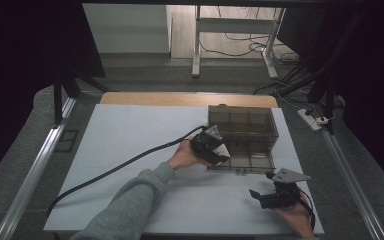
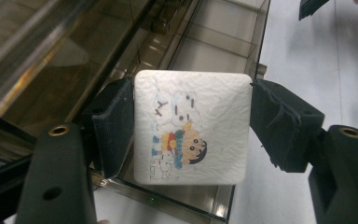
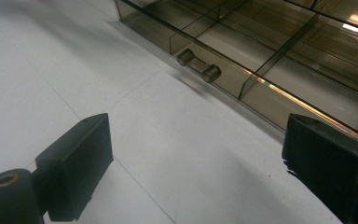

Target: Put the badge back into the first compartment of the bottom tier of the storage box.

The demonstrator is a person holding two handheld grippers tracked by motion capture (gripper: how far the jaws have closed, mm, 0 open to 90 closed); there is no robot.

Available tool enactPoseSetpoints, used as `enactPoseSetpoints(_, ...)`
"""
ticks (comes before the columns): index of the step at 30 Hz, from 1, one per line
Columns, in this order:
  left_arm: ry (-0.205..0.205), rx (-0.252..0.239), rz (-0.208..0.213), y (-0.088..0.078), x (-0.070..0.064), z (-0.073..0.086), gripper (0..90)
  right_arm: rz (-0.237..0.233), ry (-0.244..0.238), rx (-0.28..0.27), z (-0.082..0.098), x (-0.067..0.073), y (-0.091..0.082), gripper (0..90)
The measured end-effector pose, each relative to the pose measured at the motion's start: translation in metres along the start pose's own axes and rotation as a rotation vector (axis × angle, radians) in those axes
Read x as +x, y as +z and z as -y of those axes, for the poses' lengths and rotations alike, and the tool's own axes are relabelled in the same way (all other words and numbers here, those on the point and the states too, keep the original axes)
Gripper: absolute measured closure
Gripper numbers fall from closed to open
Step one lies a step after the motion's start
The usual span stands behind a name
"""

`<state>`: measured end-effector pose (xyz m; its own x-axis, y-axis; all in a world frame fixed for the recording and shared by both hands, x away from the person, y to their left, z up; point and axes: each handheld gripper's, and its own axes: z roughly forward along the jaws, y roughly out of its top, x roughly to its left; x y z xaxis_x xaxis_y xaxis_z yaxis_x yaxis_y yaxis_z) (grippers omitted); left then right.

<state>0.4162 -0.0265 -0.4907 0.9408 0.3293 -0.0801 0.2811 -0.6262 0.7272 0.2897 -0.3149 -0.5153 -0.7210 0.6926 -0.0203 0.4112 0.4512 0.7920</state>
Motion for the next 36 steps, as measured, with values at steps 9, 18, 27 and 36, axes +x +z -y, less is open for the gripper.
enactPoseSetpoints(9, 0.007, 0.007, -0.005, -0.004, -0.001, 0.000, 27.2, 0.001, -0.001, 0.004, 0.000, 0.000, -0.001, 8.3)
enactPoseSetpoints(18, 0.005, 0.003, 0.008, -0.009, -0.005, 0.001, 27.5, -0.003, -0.001, 0.007, 0.000, 0.000, 0.001, 8.3)
enactPoseSetpoints(27, -0.003, 0.000, 0.006, -0.017, -0.008, 0.012, 28.8, -0.004, -0.004, 0.013, 0.000, 0.001, 0.002, 8.3)
enactPoseSetpoints(36, -0.011, -0.013, -0.023, -0.041, -0.011, 0.028, 29.0, -0.007, -0.003, 0.017, 0.000, 0.001, 0.003, 8.3)
